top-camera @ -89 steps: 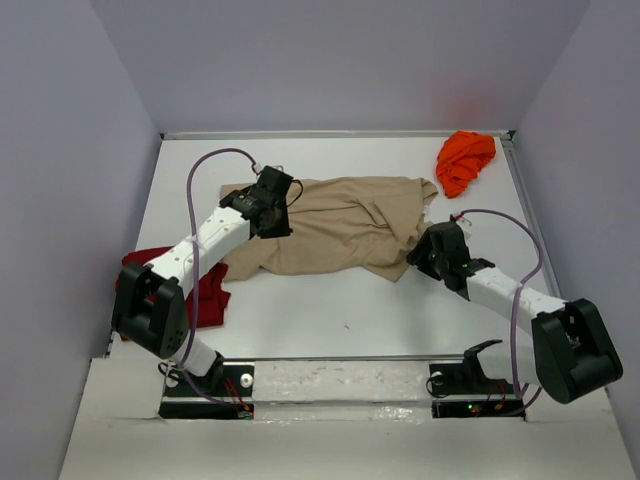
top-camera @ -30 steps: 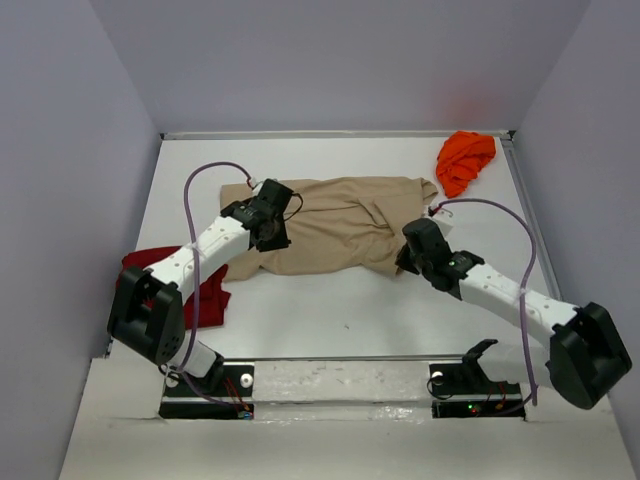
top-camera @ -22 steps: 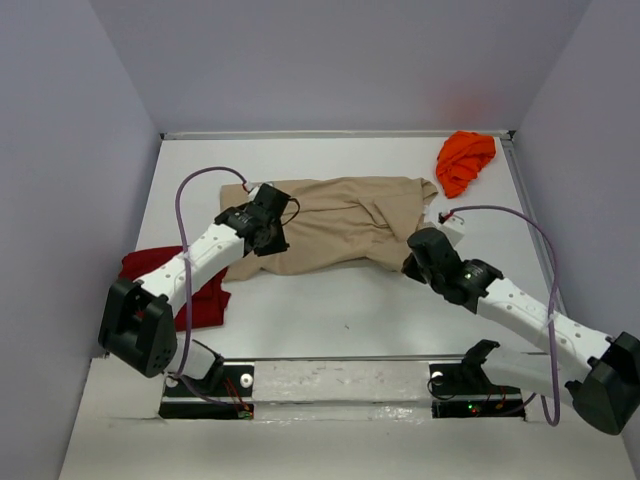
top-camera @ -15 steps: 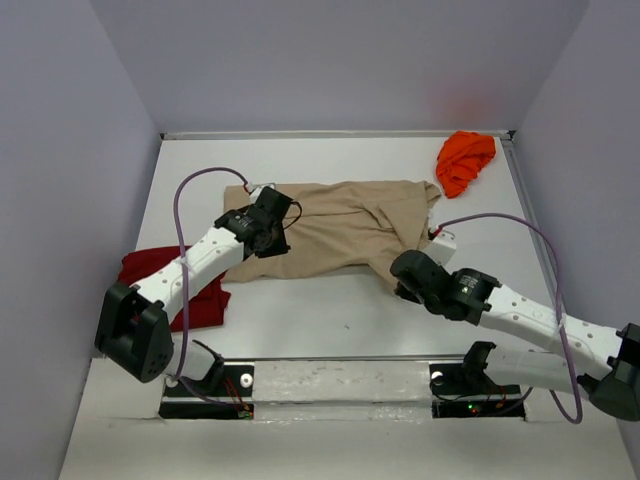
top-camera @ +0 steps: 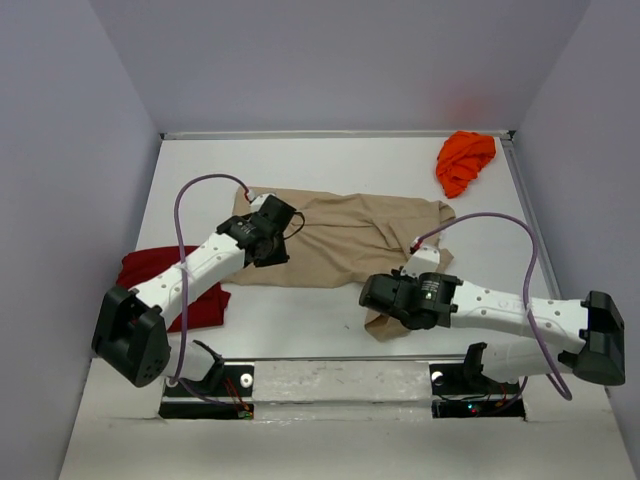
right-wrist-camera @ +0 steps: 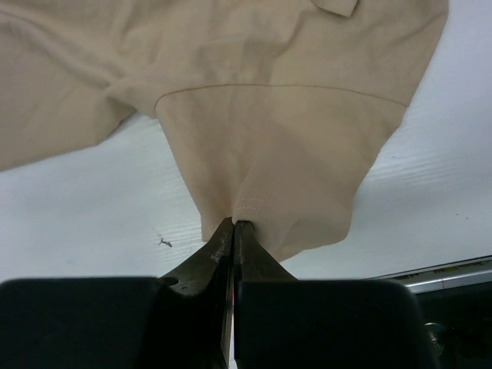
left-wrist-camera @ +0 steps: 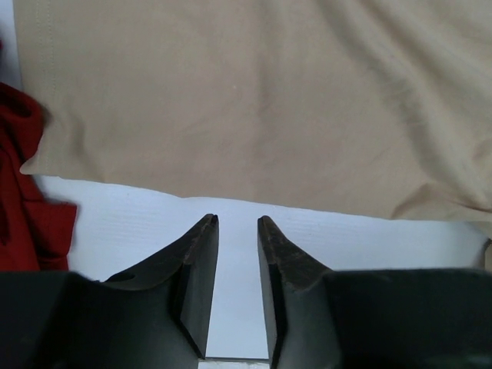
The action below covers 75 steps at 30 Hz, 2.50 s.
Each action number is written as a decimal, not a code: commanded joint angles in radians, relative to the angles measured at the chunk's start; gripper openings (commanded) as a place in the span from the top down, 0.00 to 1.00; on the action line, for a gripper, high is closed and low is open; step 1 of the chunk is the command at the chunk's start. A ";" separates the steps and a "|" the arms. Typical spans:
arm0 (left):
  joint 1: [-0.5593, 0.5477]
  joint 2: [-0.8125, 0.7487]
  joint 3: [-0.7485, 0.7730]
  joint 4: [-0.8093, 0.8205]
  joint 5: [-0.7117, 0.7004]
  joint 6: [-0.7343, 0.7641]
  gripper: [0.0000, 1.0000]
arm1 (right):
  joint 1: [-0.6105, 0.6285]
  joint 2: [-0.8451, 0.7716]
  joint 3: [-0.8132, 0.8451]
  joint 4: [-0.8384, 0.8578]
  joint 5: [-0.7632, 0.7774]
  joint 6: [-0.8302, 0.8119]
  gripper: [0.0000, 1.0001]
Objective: Fold and stack the t-shirts
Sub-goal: Grap the side of the flattened tshirt closest away from the robot with both arms, then fold the other side of the tshirt into a rectangle
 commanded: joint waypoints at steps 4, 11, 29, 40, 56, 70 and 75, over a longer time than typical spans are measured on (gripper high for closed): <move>-0.015 -0.043 -0.074 -0.064 -0.077 -0.058 0.50 | 0.006 -0.048 0.040 -0.060 0.096 0.061 1.00; -0.025 -0.081 -0.091 -0.038 -0.007 -0.145 0.39 | 0.006 -0.076 0.023 -0.034 0.101 0.038 1.00; 0.168 0.109 -0.164 0.186 0.203 -0.107 0.55 | 0.006 -0.194 -0.038 -0.033 0.098 0.035 1.00; 0.235 0.161 -0.129 0.174 0.203 -0.061 0.52 | 0.006 -0.185 -0.034 -0.031 0.107 0.033 1.00; 0.246 0.269 -0.161 0.230 0.289 -0.015 1.00 | 0.006 -0.153 -0.014 -0.023 0.117 0.032 1.00; 0.179 0.051 0.007 0.040 0.110 0.019 1.00 | -0.037 0.076 0.078 -0.020 0.139 -0.002 1.00; 0.179 0.026 0.092 -0.027 0.033 0.037 1.00 | -0.146 0.061 0.085 0.079 0.122 -0.180 1.00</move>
